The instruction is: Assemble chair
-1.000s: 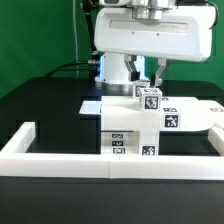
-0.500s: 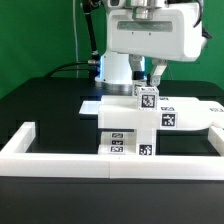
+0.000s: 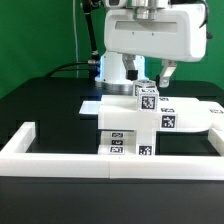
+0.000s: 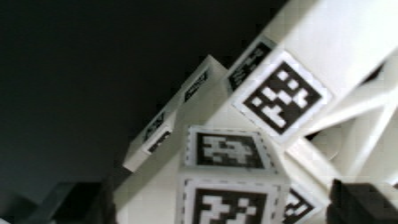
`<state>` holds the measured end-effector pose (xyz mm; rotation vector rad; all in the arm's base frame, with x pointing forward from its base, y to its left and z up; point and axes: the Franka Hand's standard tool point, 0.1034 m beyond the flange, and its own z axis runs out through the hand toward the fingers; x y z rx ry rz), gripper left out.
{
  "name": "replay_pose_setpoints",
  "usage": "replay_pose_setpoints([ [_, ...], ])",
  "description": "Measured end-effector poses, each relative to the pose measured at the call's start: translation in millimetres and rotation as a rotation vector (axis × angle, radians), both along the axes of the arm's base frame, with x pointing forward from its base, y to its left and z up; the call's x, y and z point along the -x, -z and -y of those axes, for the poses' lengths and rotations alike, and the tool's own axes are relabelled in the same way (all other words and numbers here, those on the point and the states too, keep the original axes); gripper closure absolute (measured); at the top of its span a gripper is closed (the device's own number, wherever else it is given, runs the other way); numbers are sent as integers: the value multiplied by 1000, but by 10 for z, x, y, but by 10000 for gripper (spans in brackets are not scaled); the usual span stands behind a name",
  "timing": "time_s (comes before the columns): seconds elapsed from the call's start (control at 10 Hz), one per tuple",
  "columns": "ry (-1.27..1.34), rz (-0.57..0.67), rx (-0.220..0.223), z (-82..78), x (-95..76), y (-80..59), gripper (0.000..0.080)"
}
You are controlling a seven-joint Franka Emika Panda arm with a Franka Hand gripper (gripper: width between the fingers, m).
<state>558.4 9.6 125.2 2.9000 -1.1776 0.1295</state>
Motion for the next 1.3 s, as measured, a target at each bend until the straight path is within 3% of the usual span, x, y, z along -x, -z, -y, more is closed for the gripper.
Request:
replay_pose_setpoints([
  [0.3, -293, 2, 26, -31, -6, -4, 152],
  [1.3, -1008, -28, 105, 35, -13, 3, 150],
])
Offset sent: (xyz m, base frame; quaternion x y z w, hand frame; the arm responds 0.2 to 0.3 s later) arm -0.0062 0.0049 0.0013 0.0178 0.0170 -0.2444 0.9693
